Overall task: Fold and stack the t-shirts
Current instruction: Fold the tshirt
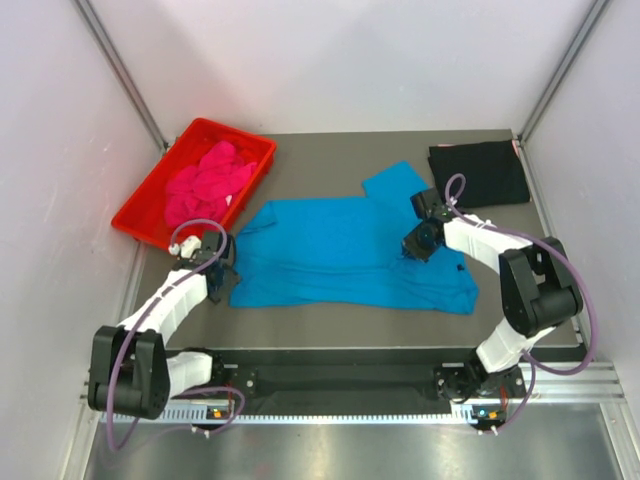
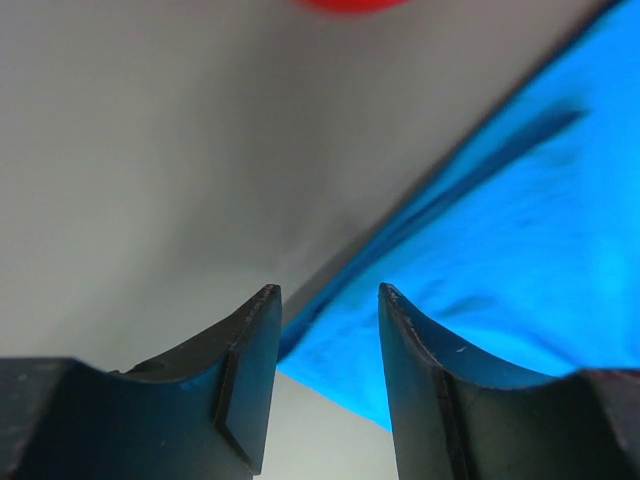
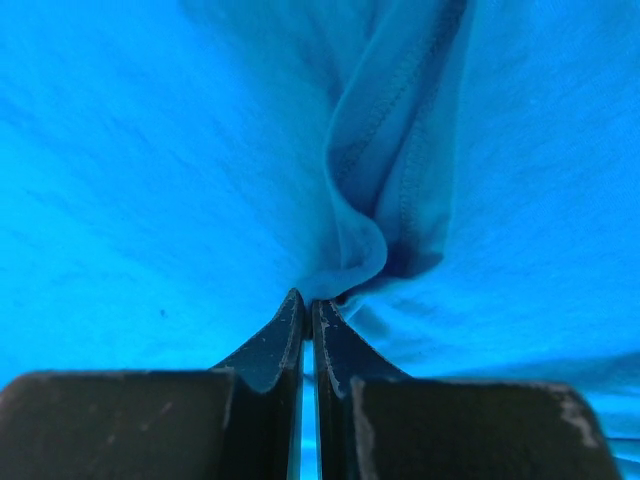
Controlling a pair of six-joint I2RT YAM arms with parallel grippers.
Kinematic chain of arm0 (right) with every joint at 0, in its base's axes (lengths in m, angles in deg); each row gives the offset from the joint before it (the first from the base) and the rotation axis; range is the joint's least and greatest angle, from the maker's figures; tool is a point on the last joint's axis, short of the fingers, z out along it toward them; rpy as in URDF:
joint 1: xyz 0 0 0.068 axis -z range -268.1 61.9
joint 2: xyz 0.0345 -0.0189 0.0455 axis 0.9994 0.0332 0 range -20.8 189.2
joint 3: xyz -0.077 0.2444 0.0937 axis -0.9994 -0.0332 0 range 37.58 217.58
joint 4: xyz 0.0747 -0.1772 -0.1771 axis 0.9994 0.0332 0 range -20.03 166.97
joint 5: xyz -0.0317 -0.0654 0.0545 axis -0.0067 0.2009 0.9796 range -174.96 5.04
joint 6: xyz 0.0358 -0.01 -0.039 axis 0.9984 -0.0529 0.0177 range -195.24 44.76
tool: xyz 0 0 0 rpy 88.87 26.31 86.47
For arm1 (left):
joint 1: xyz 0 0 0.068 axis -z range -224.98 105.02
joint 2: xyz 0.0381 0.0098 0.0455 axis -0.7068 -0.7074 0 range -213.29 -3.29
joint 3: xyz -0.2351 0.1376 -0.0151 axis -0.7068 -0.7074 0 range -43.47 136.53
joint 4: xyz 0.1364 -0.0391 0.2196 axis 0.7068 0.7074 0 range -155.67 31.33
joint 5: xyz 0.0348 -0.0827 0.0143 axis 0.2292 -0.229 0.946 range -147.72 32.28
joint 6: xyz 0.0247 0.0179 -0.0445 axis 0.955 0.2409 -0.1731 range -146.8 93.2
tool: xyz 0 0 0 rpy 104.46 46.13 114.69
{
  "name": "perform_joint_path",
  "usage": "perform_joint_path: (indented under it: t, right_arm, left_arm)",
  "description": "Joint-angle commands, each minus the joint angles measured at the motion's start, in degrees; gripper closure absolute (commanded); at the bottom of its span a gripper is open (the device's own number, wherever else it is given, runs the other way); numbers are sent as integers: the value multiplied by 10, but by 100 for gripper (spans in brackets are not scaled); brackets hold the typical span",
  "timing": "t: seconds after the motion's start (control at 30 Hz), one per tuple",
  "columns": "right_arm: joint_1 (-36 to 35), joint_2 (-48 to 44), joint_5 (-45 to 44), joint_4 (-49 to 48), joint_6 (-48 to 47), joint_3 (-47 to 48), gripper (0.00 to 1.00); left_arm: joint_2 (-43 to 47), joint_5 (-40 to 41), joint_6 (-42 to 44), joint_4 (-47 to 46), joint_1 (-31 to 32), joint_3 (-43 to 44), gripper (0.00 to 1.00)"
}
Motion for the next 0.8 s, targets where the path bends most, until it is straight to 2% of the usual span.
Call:
perform_joint_path:
  t: [0.0, 0.1, 0.17, 0.27, 0.37, 0.43, 0.6, 0.7, 0.77]
  right_arm:
    - [-7, 6, -22, -18, 0, 35, 100]
    - [-7, 18, -1, -49, -15, 37, 100]
    - [-7, 21, 18, -61, -29, 37, 100]
    - [-7, 30, 60, -91, -77, 49, 92]
    - [-7, 42, 60, -50, -138, 90, 79]
    - [-4, 37, 53, -22, -168, 101, 74]
    - [17, -4, 51, 14, -264, 102, 71]
    - [52, -30, 45, 44, -303, 87, 70]
    - [99, -45, 60, 48, -320, 60, 70]
  left_arm:
    - [-1, 16, -47, 21, -5, -12, 52]
    - [14, -9, -14, -7, -5, 4, 52]
    - [21, -58, 44, -26, -5, 21, 53]
    - [36, -99, 117, -67, -5, 55, 51]
    - [43, -103, 154, -99, -5, 69, 50]
    - [30, -94, 163, -100, -7, 75, 48]
    - [-16, -95, 177, -53, -10, 82, 49]
    - [-42, -66, 164, -15, -17, 88, 48]
    - [-69, -44, 139, 4, -25, 92, 48]
